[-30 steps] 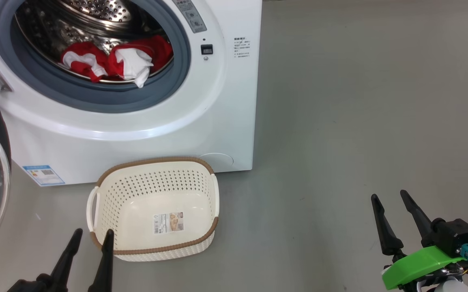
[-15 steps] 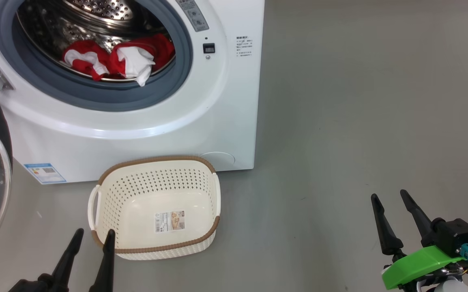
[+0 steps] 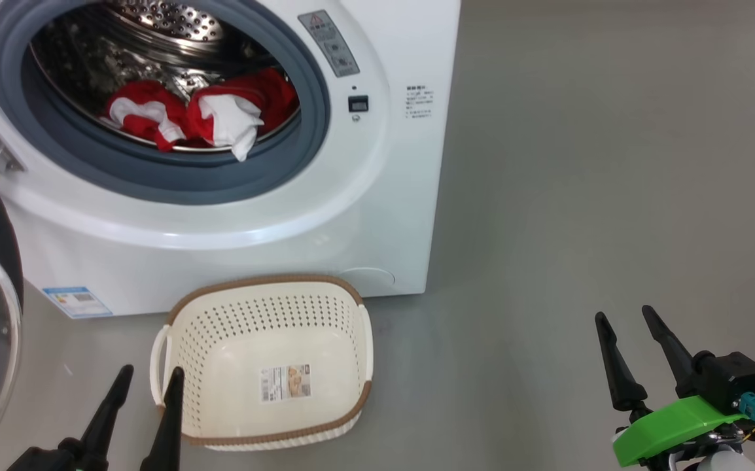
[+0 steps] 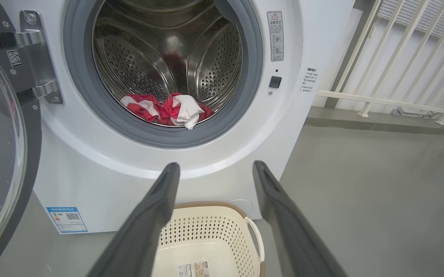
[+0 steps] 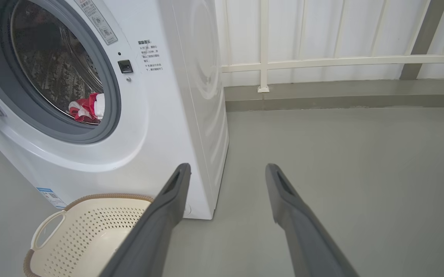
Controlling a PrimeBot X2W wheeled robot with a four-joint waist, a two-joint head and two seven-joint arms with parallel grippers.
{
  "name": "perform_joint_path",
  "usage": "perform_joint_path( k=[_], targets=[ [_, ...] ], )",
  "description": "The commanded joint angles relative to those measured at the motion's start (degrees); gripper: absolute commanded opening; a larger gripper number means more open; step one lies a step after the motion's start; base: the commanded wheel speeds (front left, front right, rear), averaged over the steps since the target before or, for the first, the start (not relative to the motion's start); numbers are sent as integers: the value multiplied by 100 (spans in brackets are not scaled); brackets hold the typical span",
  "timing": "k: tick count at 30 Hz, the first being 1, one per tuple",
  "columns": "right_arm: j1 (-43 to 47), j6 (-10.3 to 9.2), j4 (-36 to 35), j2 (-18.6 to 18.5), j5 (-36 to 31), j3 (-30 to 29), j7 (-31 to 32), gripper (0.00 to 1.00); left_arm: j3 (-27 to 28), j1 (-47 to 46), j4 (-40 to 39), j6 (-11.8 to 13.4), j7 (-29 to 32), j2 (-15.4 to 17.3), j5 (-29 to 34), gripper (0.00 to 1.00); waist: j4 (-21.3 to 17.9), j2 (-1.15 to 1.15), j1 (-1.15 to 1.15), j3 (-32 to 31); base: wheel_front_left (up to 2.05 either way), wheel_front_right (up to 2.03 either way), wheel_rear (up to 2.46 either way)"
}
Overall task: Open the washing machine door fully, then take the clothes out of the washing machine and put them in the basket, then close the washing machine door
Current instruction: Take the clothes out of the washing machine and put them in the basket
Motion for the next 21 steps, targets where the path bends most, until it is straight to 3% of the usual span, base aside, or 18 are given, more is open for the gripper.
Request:
perform_joint_path(
  k=[1, 10, 21],
  targets=[
    [-187, 28, -135, -47, 5, 123, -54, 100, 183, -242, -159, 9, -28, 128, -43, 100, -2, 0, 0, 4, 127, -166, 38],
    [-199, 28, -147, -44, 2, 123, -54, 100, 166, -294, -239, 9, -28, 122, -33, 100, 6, 0, 0, 33, 105, -114, 9],
    [-203, 28, -119, -48, 5, 155, -54, 100, 119, -274, -62, 9, -28, 104, -3, 100, 22, 0, 0, 17, 8, -8, 0]
  ],
)
